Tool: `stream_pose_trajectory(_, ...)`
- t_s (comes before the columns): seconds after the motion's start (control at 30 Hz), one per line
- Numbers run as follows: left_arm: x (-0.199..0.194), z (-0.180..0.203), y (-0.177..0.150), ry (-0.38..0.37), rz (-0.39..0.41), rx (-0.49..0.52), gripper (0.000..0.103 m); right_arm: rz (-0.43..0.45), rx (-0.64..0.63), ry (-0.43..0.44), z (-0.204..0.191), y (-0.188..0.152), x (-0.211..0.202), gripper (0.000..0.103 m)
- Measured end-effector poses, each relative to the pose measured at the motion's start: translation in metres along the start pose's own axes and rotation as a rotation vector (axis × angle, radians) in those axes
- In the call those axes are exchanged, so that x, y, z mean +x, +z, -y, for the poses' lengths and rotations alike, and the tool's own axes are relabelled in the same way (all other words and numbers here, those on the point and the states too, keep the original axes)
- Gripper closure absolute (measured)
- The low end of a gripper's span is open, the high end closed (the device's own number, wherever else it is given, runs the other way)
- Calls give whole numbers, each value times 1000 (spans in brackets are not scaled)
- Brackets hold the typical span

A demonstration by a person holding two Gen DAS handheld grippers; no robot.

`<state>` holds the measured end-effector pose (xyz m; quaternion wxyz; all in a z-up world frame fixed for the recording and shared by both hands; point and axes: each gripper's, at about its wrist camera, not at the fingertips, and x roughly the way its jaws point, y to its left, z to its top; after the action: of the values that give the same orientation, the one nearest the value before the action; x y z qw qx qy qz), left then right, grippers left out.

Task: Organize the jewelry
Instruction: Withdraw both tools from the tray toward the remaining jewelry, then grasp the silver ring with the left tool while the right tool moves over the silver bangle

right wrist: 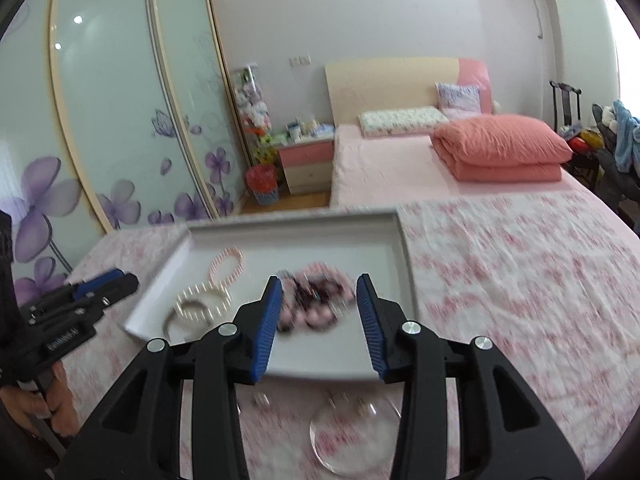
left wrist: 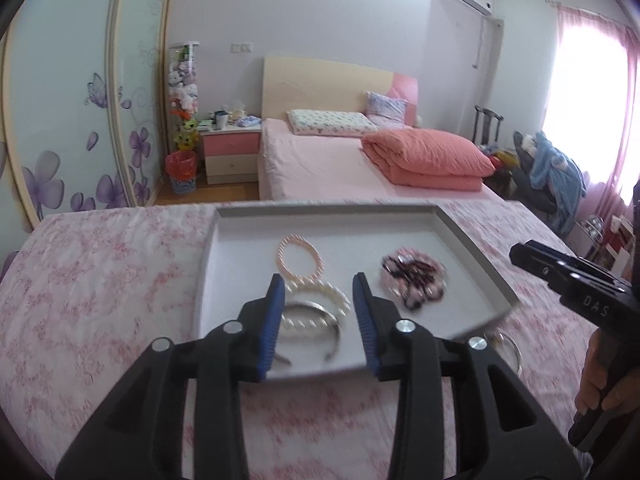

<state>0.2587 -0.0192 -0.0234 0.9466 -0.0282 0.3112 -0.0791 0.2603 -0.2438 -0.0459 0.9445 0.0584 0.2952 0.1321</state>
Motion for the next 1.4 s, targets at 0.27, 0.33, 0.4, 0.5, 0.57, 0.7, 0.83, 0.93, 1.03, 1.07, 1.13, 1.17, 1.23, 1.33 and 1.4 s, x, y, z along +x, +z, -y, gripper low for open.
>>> stream_pose_trajectory(0.27,0,15,-24,-58,-75,39,58,-157,1,-43,19,-47,0,63)
stream_pose_trajectory(0.33,0,19,-29,-76,-91,59,55,-185,-8,-38,21,-56,0,63)
stream_pose_trajectory(0.4,1,26,-34,-86,-106,82,51,-209,-22,-40,18,-63,1,59)
stream_pose_trajectory(0.5,4,32,-40,-101,-123,103,48,-237,-43,-45,15,-67,4,35)
stream_pose_trajectory(0.57,5,35,-42,-107,-133,113,47,-252,-57,-50,13,-67,8,28)
stream_pose_trajectory(0.7,7,39,-45,-109,-148,126,43,-286,-71,-67,12,-68,19,24)
stream_pose_trajectory(0.83,10,39,-49,-106,-165,137,42,-323,-89,-83,11,-70,32,23)
stream_pose_trajectory(0.93,12,36,-51,-101,-176,136,41,-323,-114,-97,8,-71,35,23)
stream_pose_trajectory(1.03,14,33,-53,-94,-187,133,41,-319,-132,-106,6,-72,36,27)
stream_pose_trajectory(1.07,15,33,-54,-92,-191,133,41,-311,-137,-100,5,-73,35,32)
stream_pose_trajectory(1.13,15,34,-56,-93,-198,135,41,-306,-136,-97,6,-73,33,33)
stream_pose_trajectory(1.17,15,34,-57,-95,-201,136,41,-305,-134,-98,7,-73,32,33)
stream_pose_trajectory(1.23,16,38,-58,-105,-209,145,41,-302,-127,-106,8,-74,29,33)
stream_pose_trajectory(1.33,20,47,-59,-119,-225,170,41,-297,-111,-107,11,-76,26,33)
stream_pose_trajectory(1.4,24,53,-61,-128,-243,183,41,-295,-101,-106,14,-76,23,33)
